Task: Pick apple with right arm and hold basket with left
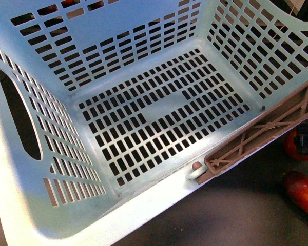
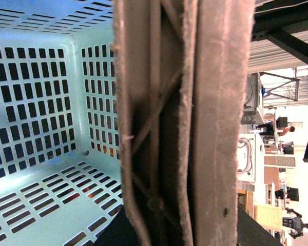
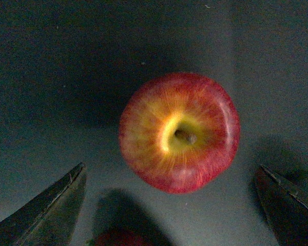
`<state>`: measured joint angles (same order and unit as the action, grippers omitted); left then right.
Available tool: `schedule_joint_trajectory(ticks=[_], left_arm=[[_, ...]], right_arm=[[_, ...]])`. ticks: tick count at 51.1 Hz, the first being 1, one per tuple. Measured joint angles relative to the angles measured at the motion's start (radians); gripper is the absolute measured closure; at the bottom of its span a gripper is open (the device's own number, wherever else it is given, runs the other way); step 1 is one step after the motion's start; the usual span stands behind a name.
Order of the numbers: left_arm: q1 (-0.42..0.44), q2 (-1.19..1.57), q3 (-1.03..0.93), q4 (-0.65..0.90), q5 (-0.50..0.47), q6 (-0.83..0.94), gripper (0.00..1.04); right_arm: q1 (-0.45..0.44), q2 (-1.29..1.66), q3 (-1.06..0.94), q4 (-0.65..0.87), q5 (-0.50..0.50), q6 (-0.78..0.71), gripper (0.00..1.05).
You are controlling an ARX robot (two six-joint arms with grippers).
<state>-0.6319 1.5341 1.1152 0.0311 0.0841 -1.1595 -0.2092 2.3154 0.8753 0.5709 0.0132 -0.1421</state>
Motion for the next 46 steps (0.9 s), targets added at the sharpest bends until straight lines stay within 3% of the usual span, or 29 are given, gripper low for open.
schedule_joint_trajectory(ticks=[31,40,46], left_arm=[[0.0,0.0,0.0,0.0,0.001,0.0,0.88],[0.0,0.0,0.0,0.0,0.001,0.0,0.88],[0.0,0.0,0.0,0.0,0.002,0.0,0.88]], right_arm=[[0.011,0.198,0.233,-0.103,0.046,0.068,0.09],[0.011,0.21,0.234,-0.09,0.046,0.088,0.24],[0.01,0.203,0.212,-0.07,0.044,0.094,0.25]])
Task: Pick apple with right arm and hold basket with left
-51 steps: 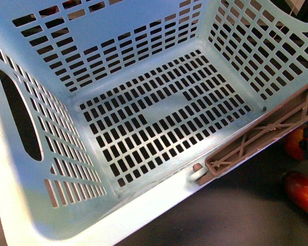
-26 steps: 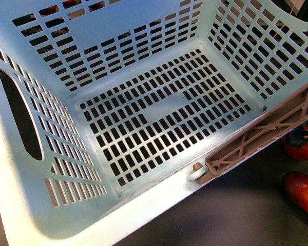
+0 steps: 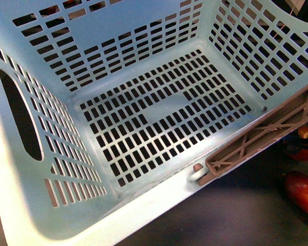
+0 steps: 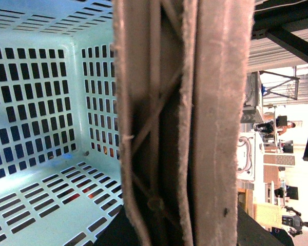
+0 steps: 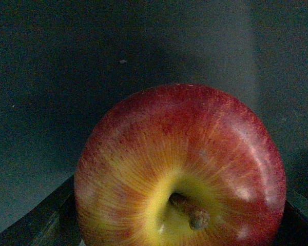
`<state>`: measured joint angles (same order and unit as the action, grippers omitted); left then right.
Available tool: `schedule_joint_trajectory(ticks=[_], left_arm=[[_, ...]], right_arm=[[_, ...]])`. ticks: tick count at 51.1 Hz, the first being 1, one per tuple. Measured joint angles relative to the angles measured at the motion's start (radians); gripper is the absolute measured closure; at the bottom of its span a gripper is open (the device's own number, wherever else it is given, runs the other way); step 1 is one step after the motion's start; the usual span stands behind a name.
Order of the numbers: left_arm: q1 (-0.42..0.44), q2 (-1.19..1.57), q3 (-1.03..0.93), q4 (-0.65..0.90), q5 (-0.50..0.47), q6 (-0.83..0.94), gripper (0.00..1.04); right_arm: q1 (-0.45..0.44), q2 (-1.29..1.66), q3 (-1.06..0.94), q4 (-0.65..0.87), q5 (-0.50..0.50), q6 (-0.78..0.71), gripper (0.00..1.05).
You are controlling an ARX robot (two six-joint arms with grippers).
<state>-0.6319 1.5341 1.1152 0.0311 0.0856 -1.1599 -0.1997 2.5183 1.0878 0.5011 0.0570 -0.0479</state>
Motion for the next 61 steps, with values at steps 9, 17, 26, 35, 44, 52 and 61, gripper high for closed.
schedule_joint_trajectory(ticks=[9,17,26,35,44,52,61], left_arm=[[0.0,0.0,0.0,0.0,-0.001,0.001,0.88],[0.0,0.0,0.0,0.0,-0.001,0.0,0.88],[0.0,0.0,0.0,0.0,0.0,0.0,0.88],[0.0,0.0,0.0,0.0,0.0,0.0,0.88],[0.0,0.0,0.0,0.0,-0.002,0.0,0.88],[0.0,0.0,0.0,0.0,0.0,0.0,0.88],[0.0,0.0,0.0,0.0,-0.002,0.001,0.88]], right_arm=[[-0.018,-0.101,-0.116,0.056,-0.037,-0.004,0.25],[-0.058,-0.344,-0.27,0.101,-0.084,-0.05,0.25],[-0.105,-0.664,-0.404,0.047,-0.142,-0.061,0.25],[-0.124,-0.977,-0.438,-0.061,-0.22,0.002,0.25],[-0.043,-1.228,-0.399,-0.143,-0.193,0.117,0.25],[0.131,-1.293,-0.368,-0.176,-0.145,0.168,0.25],[0.332,-1.279,-0.356,-0.175,-0.074,0.188,0.25]])
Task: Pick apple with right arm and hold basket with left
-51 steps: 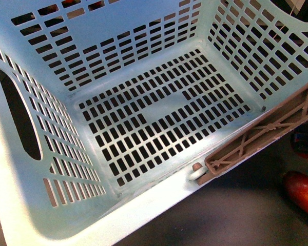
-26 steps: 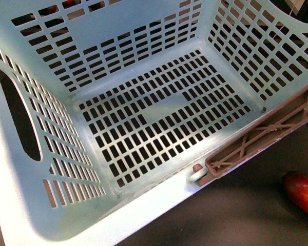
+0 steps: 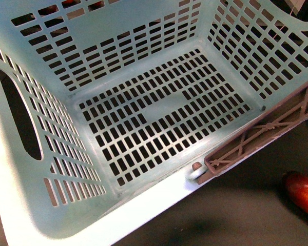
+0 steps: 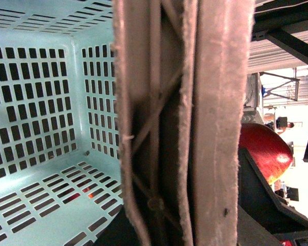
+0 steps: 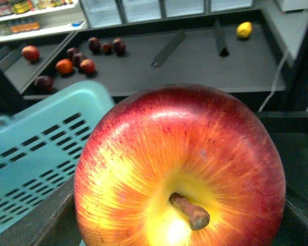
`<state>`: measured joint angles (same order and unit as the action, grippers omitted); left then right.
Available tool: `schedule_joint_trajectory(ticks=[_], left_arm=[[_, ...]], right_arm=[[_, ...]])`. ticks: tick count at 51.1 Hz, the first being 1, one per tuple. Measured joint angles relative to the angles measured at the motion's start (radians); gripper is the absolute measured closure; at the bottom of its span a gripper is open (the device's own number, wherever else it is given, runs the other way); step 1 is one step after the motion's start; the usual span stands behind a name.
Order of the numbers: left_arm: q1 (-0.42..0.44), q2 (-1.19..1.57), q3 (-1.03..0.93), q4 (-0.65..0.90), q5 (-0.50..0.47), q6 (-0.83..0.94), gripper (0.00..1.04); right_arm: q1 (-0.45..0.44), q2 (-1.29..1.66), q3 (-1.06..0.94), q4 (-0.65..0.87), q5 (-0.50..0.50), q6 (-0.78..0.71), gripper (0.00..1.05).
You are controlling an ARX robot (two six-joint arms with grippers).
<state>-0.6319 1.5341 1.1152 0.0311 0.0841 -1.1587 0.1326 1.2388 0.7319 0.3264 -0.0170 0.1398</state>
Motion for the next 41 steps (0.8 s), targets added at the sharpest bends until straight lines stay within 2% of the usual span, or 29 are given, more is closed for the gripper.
schedule_joint_trajectory(ticks=[7,17,24,29,31,41], left_arm=[[0.0,0.0,0.0,0.0,0.001,0.0,0.88],[0.0,0.0,0.0,0.0,-0.001,0.0,0.88],[0.0,0.0,0.0,0.0,0.001,-0.001,0.88],[0.0,0.0,0.0,0.0,0.0,0.0,0.88],[0.0,0.0,0.0,0.0,0.0,0.0,0.88],[0.0,0.0,0.0,0.0,0.002,0.002,0.88]], right_arm=[[0.124,0.053,0.0,0.016,0.042,0.008,0.25],[0.195,0.076,-0.011,0.028,0.055,0.026,0.25],[0.208,0.076,-0.034,0.029,0.055,0.034,0.24],[0.207,0.075,-0.045,0.028,0.055,0.042,0.1],[0.206,0.073,-0.048,0.027,0.057,0.044,0.07],[0.169,0.01,-0.074,0.016,0.082,0.053,0.09]])
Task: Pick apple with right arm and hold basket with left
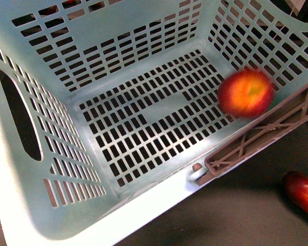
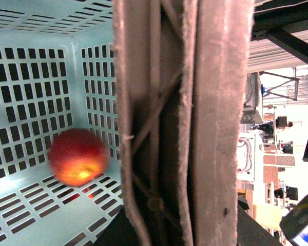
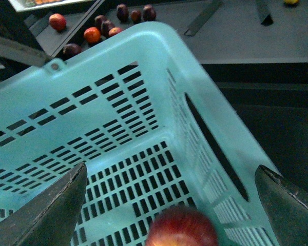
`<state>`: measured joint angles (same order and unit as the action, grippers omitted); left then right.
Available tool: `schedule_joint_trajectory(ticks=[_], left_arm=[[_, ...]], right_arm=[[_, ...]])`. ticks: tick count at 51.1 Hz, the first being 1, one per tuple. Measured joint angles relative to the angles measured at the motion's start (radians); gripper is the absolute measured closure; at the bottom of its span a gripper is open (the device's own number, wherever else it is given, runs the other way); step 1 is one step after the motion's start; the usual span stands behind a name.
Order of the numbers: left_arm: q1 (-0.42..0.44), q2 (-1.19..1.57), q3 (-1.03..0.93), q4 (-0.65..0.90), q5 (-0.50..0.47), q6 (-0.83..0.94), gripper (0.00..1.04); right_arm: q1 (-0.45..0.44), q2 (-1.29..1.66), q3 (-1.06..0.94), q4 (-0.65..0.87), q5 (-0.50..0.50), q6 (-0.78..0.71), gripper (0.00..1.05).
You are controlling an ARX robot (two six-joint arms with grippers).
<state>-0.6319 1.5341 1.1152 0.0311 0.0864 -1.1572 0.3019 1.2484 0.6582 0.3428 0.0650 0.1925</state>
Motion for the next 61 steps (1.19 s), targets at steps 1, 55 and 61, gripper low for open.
schedule_joint_trajectory(ticks=[1,55,61], left_arm=[[0.0,0.0,0.0,0.0,0.004,0.005,0.88],[-0.001,0.008,-0.001,0.0,0.0,0.001,0.88],[0.0,0.008,-0.001,0.0,-0.007,0.003,0.88]], right_arm=[[-0.004,-0.007,-0.003,-0.002,0.003,0.0,0.09],[-0.299,-0.621,-0.536,0.156,-0.063,-0.189,1.03],[-0.299,-0.672,-0.565,0.13,-0.063,-0.189,1.03]])
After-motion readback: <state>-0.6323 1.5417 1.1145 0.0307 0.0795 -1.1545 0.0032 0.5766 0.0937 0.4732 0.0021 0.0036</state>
